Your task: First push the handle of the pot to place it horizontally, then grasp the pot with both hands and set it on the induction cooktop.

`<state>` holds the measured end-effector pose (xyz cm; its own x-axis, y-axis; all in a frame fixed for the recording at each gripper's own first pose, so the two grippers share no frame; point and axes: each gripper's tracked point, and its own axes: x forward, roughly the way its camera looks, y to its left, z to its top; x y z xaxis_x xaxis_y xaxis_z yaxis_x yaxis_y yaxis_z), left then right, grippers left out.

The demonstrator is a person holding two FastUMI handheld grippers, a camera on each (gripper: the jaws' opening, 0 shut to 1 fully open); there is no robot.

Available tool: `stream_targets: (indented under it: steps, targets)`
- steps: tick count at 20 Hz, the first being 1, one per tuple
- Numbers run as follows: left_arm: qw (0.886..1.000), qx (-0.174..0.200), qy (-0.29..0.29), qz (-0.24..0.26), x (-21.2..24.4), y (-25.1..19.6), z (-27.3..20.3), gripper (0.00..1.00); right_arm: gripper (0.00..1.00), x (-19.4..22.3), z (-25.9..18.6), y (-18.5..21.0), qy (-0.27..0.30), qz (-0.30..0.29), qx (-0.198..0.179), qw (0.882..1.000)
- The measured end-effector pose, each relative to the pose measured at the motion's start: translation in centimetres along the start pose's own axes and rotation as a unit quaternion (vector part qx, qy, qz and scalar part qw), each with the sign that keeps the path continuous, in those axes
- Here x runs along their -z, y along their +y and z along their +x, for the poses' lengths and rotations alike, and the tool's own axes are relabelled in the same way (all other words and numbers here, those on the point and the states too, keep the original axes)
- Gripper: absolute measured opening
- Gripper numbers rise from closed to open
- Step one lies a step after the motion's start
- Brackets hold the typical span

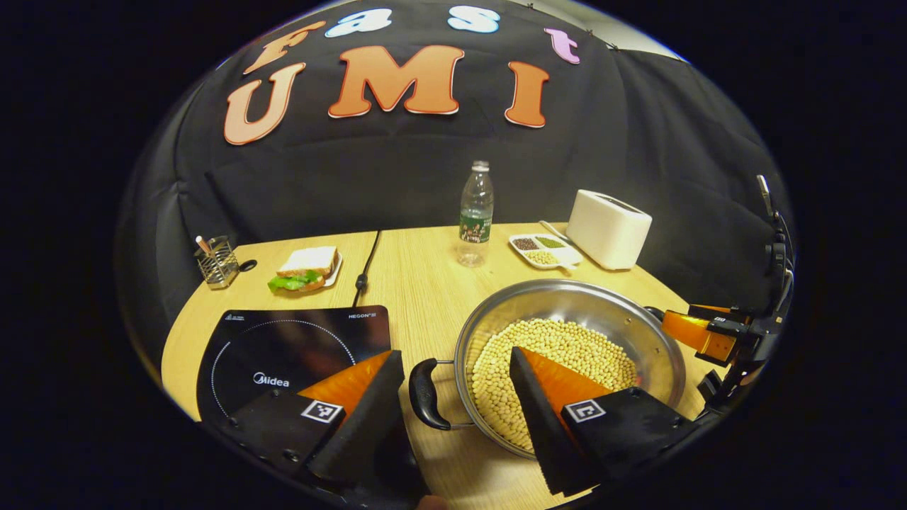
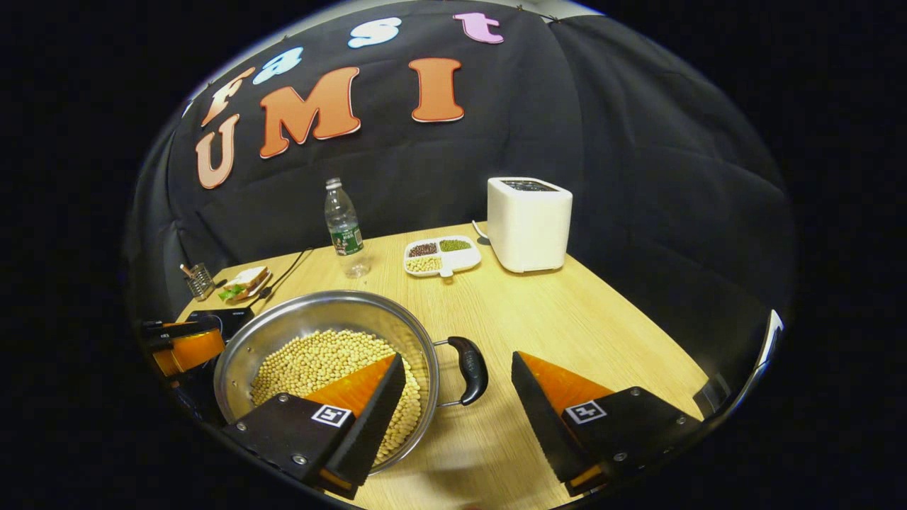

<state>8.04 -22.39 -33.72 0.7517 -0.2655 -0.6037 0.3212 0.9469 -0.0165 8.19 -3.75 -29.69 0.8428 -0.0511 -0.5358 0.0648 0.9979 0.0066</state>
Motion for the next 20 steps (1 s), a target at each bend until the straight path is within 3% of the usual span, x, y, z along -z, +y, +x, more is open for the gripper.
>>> stream_targets:
  steps: [8,16,18,20]
  targets:
    - [0.997,0.006,0.063,-0.033,3.5,0.5,3.0,0.98,0.94,0.8,2.8,0.4,0.025,0.005,-0.003,1.000]
    - [0.998,0.009,0.062,-0.030,3.3,0.4,4.5,0.96,0.94,1.9,4.1,1.3,0.051,0.015,-0.017,0.998]
    - [0.997,-0.008,0.067,-0.026,3.6,1.1,4.8,0.90,0.91,2.3,5.1,1.1,0.058,0.014,-0.007,0.998]
    - [0.997,-0.011,0.068,-0.036,3.4,1.0,4.4,0.73,0.75,2.1,4.5,0.8,0.056,0.010,-0.011,0.998]
